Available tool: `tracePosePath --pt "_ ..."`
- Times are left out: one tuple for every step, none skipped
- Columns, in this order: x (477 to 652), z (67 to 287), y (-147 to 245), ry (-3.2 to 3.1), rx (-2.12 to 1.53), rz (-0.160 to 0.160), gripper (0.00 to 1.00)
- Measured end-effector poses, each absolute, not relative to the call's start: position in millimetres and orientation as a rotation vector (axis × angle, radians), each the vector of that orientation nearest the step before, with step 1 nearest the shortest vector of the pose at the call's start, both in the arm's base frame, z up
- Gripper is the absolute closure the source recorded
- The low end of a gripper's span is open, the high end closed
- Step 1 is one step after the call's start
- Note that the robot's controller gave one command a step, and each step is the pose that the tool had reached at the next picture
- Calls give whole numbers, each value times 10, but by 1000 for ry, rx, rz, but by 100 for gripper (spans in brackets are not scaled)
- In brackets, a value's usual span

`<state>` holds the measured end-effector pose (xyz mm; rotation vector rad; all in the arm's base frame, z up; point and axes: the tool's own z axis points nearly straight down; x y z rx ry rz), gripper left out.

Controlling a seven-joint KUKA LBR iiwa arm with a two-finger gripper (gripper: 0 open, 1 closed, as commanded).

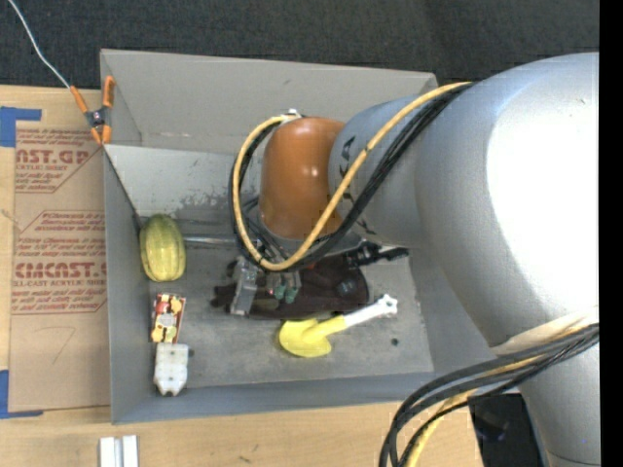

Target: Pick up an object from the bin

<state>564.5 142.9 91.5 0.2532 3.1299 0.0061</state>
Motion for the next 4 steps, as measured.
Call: tracePosePath --pt "5645 915 1429 3130 253 6 100" --pt "5645 915 1429 3130 253 6 100" --pt "5645 915 1429 3130 253 6 100" --pt "5645 915 1429 3130 253 6 100"
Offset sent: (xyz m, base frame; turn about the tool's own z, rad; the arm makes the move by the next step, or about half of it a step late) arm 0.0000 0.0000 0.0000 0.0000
